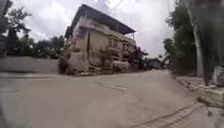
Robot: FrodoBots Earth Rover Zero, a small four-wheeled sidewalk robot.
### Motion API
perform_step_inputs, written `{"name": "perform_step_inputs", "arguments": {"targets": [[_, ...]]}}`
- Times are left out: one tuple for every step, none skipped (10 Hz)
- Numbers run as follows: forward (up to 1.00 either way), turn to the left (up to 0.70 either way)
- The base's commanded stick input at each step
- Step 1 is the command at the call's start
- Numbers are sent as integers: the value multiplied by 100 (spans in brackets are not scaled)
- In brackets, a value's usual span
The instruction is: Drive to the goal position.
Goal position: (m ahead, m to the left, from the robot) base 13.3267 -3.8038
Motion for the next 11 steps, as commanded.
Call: {"name": "perform_step_inputs", "arguments": {"targets": [[85,-31],[85,-31],[85,-31],[85,-31],[85,-31],[85,-31],[85,-31],[85,-31],[85,-31],[85,-31],[85,-31]]}}
